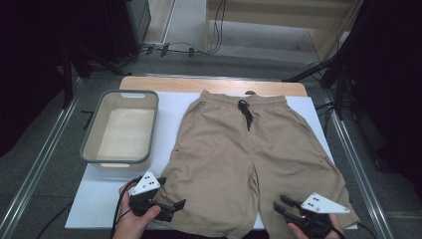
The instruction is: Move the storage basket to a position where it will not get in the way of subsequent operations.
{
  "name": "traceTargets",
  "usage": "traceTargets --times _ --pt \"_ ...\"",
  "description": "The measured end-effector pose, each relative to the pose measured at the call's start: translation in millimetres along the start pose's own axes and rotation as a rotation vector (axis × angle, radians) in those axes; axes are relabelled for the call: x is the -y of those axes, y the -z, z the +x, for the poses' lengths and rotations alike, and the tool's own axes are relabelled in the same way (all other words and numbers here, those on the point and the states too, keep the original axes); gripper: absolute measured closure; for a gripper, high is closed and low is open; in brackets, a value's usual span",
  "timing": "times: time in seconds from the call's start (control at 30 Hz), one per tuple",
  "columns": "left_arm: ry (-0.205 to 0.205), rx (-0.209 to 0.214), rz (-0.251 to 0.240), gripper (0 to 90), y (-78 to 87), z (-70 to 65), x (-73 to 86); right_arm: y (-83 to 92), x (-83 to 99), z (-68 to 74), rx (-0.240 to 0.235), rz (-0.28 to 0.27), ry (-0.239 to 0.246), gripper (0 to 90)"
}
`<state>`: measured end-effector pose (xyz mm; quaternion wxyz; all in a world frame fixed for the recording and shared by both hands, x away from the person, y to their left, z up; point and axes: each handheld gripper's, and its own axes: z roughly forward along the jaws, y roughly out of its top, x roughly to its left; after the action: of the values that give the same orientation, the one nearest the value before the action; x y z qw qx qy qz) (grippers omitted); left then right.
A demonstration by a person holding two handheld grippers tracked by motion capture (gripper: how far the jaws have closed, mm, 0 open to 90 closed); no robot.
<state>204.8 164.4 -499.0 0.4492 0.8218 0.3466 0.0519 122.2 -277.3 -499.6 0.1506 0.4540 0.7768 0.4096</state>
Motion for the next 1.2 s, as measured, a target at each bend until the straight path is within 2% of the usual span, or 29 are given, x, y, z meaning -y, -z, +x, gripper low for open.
traceTargets --times 0.13,0.27,0.33,0.4,0.47,0.53,0.63,0.77,0.87,0.9,0.97,1.0,1.03,1.07,1.13,1.2 --pt "0.009 -0.026 0.037 0.6 8.2 -2.3 10.9 -18.3 -1.6 14.4 -0.043 0.035 0.028 57.6" --pt "0.009 -0.019 0.063 7.9 15.9 -5.7 21.3 -28.7 2.3 21.3 -0.035 0.076 0.065 57.2" --pt "0.006 -0.034 0.079 14.2 18.4 -8.3 25.9 -32.8 5.6 23.0 -0.016 0.104 0.076 62.5" --pt "0.005 -0.055 0.089 20.4 20.5 -11.4 29.7 -32.3 6.8 22.0 0.000 0.104 0.080 71.2" --pt "0.012 -0.054 0.099 34.4 24.7 -14.0 31.8 -30.0 6.9 18.9 0.002 0.114 0.067 81.9" --pt "0.029 -0.025 0.120 48.2 29.6 -15.0 34.5 -26.8 8.2 16.3 0.002 0.122 0.058 86.3" --pt "0.047 0.004 0.148 70.4 33.9 -13.6 37.0 -21.3 10.3 15.8 -0.001 0.131 0.069 87.4" --pt "0.065 0.022 0.173 88.6 37.9 -10.2 38.0 -18.6 11.8 16.0 -0.013 0.135 0.060 87.4" --pt "0.048 0.026 0.169 89.2 40.0 -10.4 37.2 -18.1 11.6 17.8 -0.011 0.135 0.067 87.1" --pt "0.045 0.032 0.149 84.8 42.2 -10.3 36.6 -17.9 11.6 18.4 -0.005 0.134 0.067 86.2" --pt "0.060 0.001 0.092 59.2 48.1 -8.5 34.8 -16.5 10.9 19.2 0.001 0.113 0.065 79.2" --pt "0.074 -0.031 0.068 46.0 50.7 -6.5 34.3 -15.6 10.1 19.5 -0.008 0.093 0.065 75.8" --pt "0.089 -0.050 0.057 35.8 52.3 -3.5 34.5 -15.1 8.9 20.5 -0.016 0.067 0.066 72.7" --pt "0.107 -0.058 0.058 29.9 52.4 -0.1 35.6 -14.9 7.6 22.2 -0.028 0.048 0.072 70.4" --pt "0.124 -0.071 0.072 27.9 50.3 4.6 39.7 -18.5 4.6 26.5 -0.052 0.038 0.076 65.8" --pt "0.119 -0.070 0.089 40.5 48.3 5.1 41.7 -25.6 2.8 32.8 -0.059 0.042 0.091 58.0"
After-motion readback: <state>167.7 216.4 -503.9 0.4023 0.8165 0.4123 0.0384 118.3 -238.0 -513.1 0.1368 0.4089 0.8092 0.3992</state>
